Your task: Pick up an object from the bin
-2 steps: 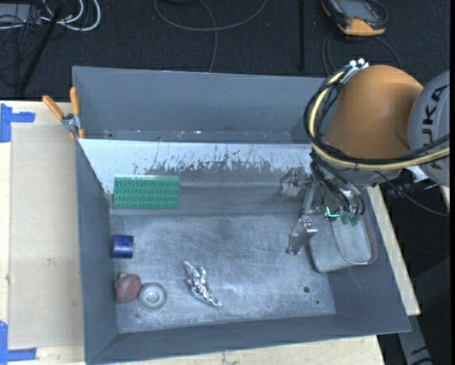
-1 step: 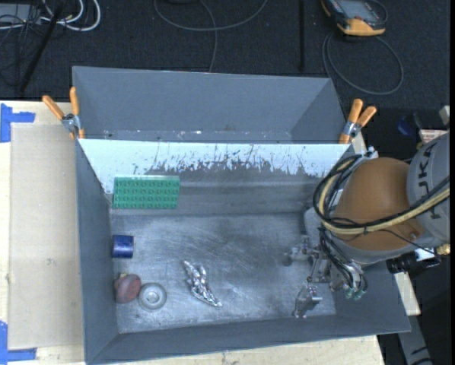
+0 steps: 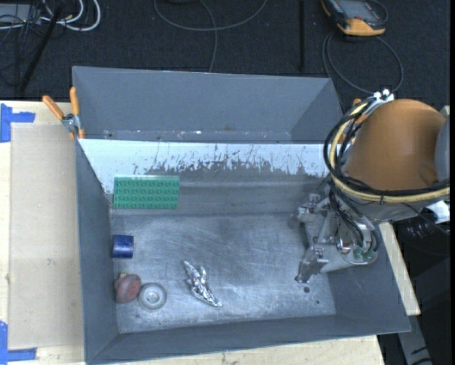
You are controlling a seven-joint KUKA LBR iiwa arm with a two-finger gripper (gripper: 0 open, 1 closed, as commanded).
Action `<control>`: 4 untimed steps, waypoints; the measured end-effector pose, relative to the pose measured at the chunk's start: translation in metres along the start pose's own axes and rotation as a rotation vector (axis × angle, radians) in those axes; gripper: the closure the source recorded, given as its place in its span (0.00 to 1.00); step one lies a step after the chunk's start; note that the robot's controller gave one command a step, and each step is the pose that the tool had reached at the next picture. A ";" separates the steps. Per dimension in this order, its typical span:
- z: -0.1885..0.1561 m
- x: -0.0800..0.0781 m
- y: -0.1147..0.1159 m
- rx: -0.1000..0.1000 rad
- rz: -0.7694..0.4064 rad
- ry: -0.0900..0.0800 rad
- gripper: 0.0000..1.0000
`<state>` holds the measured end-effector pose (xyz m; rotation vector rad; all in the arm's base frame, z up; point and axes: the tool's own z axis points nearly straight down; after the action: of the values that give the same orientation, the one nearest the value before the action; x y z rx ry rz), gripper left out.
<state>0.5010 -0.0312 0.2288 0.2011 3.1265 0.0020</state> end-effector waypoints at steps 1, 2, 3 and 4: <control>0.107 0.037 0.080 0.001 -0.019 0.020 0.00; 0.159 -0.005 0.173 0.002 -0.155 0.008 0.00; 0.157 -0.002 0.101 0.000 -0.152 0.004 0.00; 0.148 0.014 0.154 -0.001 -0.262 0.010 0.00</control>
Offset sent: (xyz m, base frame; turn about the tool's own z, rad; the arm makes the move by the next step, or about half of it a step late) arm -0.0225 0.0797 -0.1024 -0.0121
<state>0.5080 0.1239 0.0810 -0.2089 3.1354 0.0032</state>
